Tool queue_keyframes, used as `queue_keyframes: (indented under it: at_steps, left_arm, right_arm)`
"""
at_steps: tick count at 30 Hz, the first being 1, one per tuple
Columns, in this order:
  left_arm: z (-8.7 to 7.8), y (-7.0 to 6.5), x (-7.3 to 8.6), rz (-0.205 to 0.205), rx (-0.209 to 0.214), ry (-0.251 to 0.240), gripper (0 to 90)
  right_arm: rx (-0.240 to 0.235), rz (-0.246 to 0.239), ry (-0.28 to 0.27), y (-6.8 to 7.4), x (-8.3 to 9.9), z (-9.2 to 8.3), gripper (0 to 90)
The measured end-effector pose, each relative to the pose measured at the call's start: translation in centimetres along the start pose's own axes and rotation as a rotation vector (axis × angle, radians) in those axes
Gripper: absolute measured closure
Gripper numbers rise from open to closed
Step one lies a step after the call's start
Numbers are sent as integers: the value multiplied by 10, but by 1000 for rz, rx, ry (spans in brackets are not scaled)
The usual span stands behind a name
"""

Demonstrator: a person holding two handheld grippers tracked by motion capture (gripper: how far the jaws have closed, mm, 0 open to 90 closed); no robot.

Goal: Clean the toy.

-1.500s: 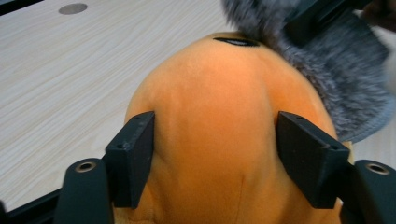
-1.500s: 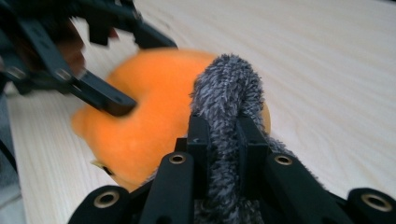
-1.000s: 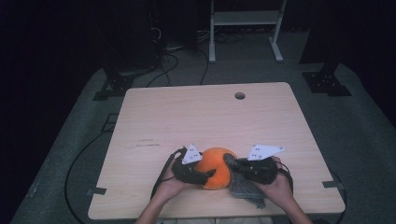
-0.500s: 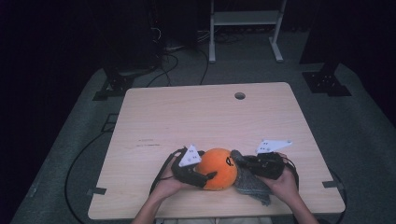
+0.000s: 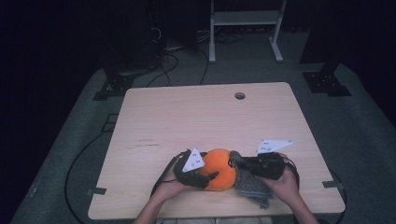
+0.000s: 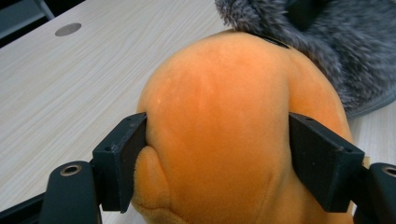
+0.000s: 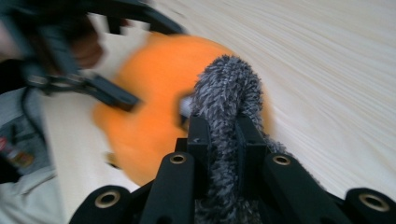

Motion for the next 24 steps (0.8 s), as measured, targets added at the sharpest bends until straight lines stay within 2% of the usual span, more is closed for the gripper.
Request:
queue_keyframes:
  at_steps: [2, 4, 8, 9, 10, 11, 15, 17, 18, 20, 22, 24]
  left_arm:
    - [1, 2, 1, -31, 5, -7, 225]
    - [2, 4, 2, -65, 4, -10, 221]
    - [4, 7, 2, -116, 0, -16, 218]
    - [4, 8, 2, -125, -5, -11, 216]
    - [4, 8, 2, -125, -8, -9, 212]
    - [4, 9, 1, -129, -10, -9, 208]
    - [-5, 9, -3, -126, 9, -70, 166]
    - [-7, 7, -4, -112, 13, -64, 173]
    - [-5, 5, -3, -105, 5, -59, 204]
    - [-3, 5, -2, -95, -26, -35, 267]
    - [-1, 6, -1, -109, -42, -32, 295]
    - [-1, 9, 0, -135, -37, -38, 299]
  right_arm:
    - [28, 22, 26, -7, 7, -2, 790]
    - [-2, 31, 8, -4, 9, -3, 790]
    - [-97, -74, -35, 29, -6, 4, 789]
    - [-110, -94, -30, 35, -8, 7, 789]
    - [-96, -133, -8, 42, -10, 13, 788]
    - [-76, -149, 2, 43, -10, 16, 788]
    - [-45, -64, -13, 30, -6, 15, 788]
    - [-33, -38, -20, 25, -3, 13, 788]
    - [-31, -36, -19, 25, -3, 13, 788]
    - [-24, -46, -17, 28, -3, 14, 789]
    - [-33, -77, -12, 38, -5, 16, 790]
    - [-85, -131, 9, 50, -6, 21, 790]
Point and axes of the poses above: each handheld gripper's, and its own axes: z roughly forward along the jaws, x roughly out of its underside, y roughly to its left, the point moved 2 cm from there along z, roughly forward along the jaws, and after that the axes turned 6 degrees about -z, right-handed, at the moved point
